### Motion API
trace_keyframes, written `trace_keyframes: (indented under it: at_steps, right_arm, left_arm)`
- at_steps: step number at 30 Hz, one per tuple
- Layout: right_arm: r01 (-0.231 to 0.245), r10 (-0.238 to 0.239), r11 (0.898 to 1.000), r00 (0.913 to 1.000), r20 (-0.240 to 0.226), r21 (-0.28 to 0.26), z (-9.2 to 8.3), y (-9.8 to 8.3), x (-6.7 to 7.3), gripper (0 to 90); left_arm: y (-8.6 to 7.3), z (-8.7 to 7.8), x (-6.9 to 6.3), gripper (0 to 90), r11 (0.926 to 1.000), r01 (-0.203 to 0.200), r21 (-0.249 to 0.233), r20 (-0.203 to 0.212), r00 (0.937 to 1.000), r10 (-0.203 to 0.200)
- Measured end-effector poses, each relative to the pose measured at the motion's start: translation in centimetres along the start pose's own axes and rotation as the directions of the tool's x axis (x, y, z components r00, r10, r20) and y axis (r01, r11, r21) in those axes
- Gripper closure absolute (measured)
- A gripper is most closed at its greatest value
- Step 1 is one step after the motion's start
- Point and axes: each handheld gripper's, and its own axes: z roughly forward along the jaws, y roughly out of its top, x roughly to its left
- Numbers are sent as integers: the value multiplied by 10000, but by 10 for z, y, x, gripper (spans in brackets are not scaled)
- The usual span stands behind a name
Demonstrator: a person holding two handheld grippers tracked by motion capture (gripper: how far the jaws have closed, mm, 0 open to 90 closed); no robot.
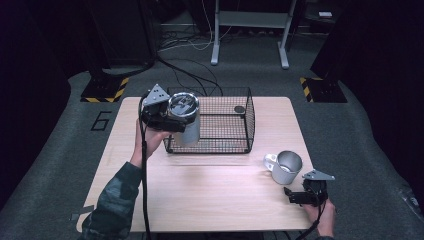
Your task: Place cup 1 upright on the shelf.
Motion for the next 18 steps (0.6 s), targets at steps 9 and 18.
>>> trace_keyframes:
  at_steps: [9,18]
  right_arm:
    - [-27,27,10000,10000,6,37,0,0,0,5]
    - [-10,10,10000,10000,-3,38,0,0,0,7]
  left_arm:
    - [7,6,4,39,9998,-221,9,-75,9997,221]
    - [13,18,12,39,9999,-119,103,-136,9998,120]
